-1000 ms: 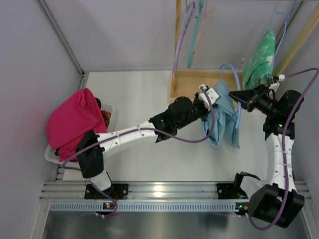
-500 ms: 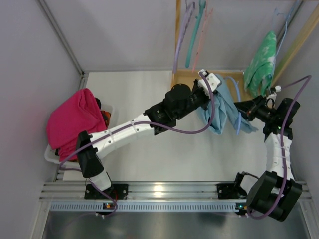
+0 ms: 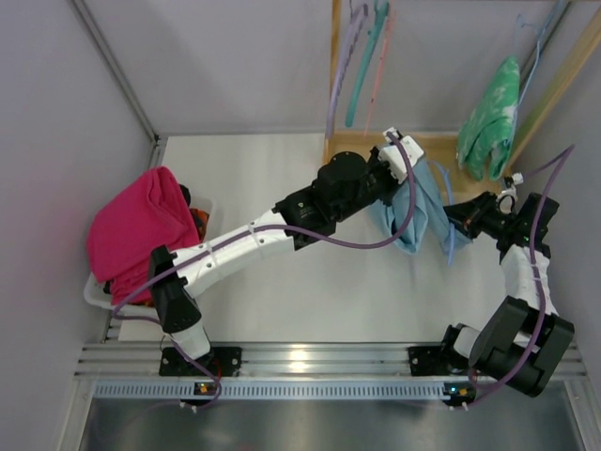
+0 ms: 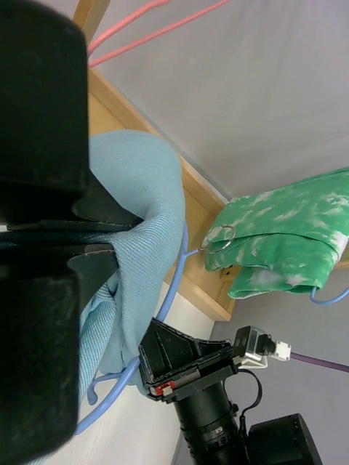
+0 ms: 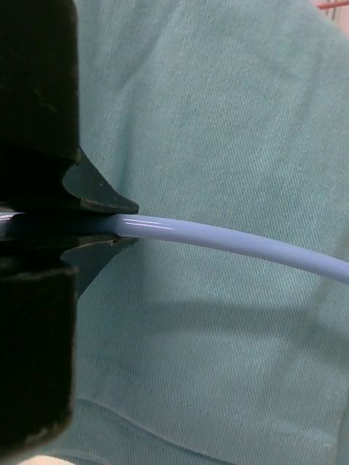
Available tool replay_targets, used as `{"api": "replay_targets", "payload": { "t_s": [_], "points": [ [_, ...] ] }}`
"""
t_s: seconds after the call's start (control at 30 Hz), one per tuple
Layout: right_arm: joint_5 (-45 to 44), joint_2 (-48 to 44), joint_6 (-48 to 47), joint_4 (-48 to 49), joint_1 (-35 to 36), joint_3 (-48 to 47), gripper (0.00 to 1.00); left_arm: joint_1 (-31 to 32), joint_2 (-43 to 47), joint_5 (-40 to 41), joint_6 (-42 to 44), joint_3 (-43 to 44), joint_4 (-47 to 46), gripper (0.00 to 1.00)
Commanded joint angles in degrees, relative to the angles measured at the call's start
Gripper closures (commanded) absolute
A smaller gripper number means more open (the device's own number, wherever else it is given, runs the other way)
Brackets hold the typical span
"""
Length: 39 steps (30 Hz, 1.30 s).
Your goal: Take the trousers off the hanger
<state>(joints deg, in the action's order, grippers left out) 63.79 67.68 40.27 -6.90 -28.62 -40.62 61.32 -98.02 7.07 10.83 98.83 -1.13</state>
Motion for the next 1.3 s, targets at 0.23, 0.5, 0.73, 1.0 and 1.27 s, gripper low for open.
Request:
{"api": "replay_targets", "payload": {
  "t_s": [0.23, 0.5, 0.73, 1.0, 1.27],
  "points": [
    [-13.17, 1.40, -13.81, -4.00, -1.88, 1.07, 1.00, -1.38, 4.94, 3.74, 5.08, 19.38, -25.86, 1.00],
    [-8.16, 0.18, -11.27, -1.81, -1.96, 0.63, 1.00, -1.47, 7.39, 2.51, 3.32, 15.88, -23.40, 1.00],
    [-6.57, -2.99, -10.92, -2.95, -1.96, -2.53, 1.00, -1.47, 17.59, 1.98, -1.24, 1.73, -18.83, 1.00],
    [-6.05, -3.08, -11.01, -4.00, -1.88, -4.73, 1.00, -1.38, 28.31, 6.54, -1.70, -13.47, -18.30, 1.00],
    [-6.31, -3.69, -9.51, -3.48, -1.61, -5.43, 1.00, -9.34, 36.40, 12.88, -5.54, -20.08, -15.07, 1.00]
  ]
}}
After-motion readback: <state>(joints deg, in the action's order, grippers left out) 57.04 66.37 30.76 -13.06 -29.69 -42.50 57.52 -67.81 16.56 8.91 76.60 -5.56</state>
